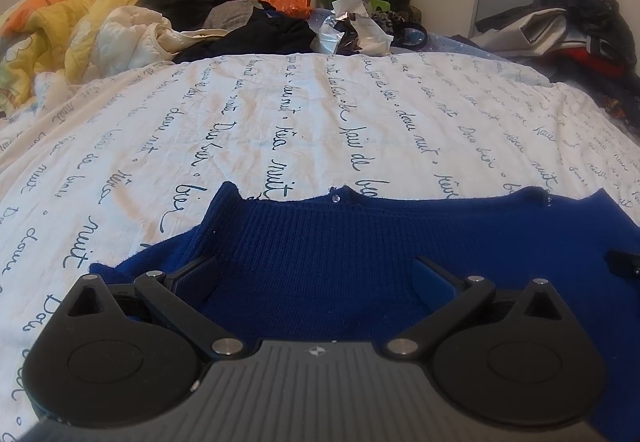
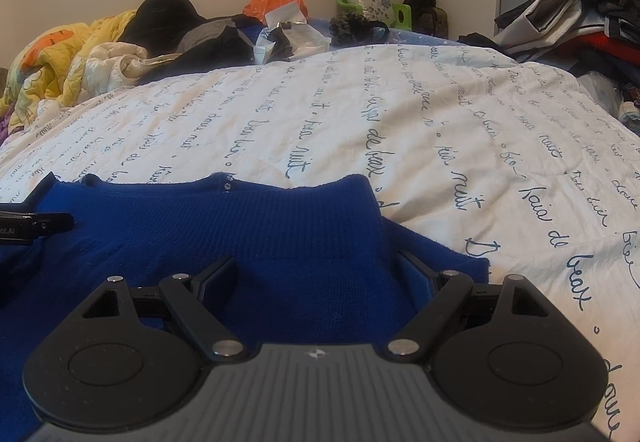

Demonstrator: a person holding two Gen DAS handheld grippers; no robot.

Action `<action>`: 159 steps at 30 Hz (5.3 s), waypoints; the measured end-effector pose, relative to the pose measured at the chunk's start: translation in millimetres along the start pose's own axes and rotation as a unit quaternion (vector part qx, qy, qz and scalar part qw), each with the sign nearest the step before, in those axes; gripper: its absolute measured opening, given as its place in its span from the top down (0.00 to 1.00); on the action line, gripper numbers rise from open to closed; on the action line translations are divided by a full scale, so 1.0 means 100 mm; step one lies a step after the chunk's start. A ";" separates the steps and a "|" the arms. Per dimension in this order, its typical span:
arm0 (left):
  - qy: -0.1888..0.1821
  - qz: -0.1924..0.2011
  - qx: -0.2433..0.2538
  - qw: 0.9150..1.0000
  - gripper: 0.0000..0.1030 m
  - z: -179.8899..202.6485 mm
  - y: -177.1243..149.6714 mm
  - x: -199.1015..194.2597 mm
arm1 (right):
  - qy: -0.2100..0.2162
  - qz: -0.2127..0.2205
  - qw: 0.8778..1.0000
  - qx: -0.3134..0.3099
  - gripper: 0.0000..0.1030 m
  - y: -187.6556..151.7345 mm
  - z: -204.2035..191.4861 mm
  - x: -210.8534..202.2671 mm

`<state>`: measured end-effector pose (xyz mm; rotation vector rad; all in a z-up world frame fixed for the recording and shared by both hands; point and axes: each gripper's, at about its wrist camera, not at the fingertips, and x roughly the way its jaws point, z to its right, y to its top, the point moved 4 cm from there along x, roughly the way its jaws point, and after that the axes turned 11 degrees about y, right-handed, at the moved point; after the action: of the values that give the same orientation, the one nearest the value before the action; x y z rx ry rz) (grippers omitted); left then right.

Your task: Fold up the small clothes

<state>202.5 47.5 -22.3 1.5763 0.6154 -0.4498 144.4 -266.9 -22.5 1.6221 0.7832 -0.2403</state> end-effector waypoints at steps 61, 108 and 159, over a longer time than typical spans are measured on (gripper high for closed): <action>0.008 0.050 -0.209 0.977 0.00 -1.01 -0.34 -1.06 | 0.000 0.006 1.000 0.006 0.17 -0.01 0.02 -0.04; -0.204 0.115 0.131 0.963 0.93 1.55 -0.78 -2.10 | 0.291 -0.111 0.940 0.141 0.92 0.51 -0.03 0.09; -0.203 -0.147 -0.122 0.960 0.90 -0.36 -0.54 -0.74 | 0.226 -0.128 0.951 0.170 0.80 -0.27 -0.25 -0.41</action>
<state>108.1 76.1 -15.1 1.1160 0.5624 -0.8628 90.8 -257.2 -15.7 1.9299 1.3675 -0.1949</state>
